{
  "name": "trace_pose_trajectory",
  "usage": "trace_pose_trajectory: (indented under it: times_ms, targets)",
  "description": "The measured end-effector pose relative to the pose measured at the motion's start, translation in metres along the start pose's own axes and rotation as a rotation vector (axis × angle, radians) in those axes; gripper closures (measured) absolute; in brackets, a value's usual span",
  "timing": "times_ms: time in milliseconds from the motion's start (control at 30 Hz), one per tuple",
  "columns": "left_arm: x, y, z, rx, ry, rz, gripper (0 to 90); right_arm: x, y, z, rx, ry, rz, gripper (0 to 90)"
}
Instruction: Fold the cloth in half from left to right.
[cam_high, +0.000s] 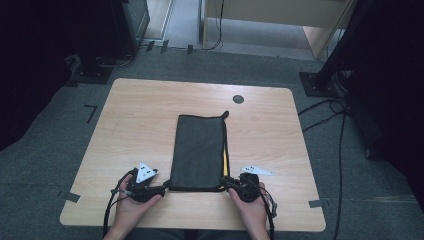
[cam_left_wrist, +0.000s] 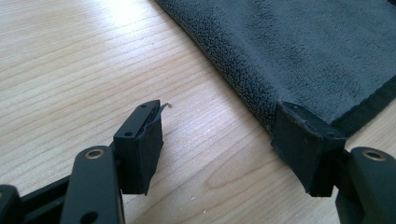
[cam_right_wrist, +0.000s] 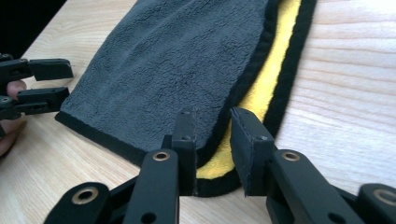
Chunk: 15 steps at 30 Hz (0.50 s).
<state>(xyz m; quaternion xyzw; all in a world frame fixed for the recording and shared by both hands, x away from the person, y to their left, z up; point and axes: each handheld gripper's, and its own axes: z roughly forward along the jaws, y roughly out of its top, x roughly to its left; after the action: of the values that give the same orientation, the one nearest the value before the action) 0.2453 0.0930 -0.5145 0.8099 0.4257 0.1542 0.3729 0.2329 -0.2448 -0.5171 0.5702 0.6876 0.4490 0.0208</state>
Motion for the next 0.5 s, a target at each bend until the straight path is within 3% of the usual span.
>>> trace_pose_trajectory:
  times_ms: [67, 100, 167, 367, 500]
  targets:
    - [0.0, 0.0, 0.0, 0.0, -0.002, 0.001, 34.0, 0.0, 0.0, 0.001, 0.003, 0.004, 0.008, 74.5]
    - [0.0, 0.0, 0.0, 0.001, -0.001, 0.002, 34.0, 0.001, -0.001, 0.003, 0.01, -0.021, -0.006, 81.4]
    - [0.0, 0.0, 0.0, 0.001, -0.002, 0.002, 34.0, 0.001, 0.0, 0.003, 0.005, -0.027, -0.008, 88.2]
    - [0.006, 0.0, -0.003, -0.014, -0.027, -0.032, 33.5, 0.008, 0.005, -0.013, -0.047, -0.036, -0.035, 89.8]
    - [0.005, 0.001, -0.002, -0.01, -0.028, -0.019, 33.5, 0.007, 0.004, -0.024, -0.042, -0.1, -0.04, 89.8]
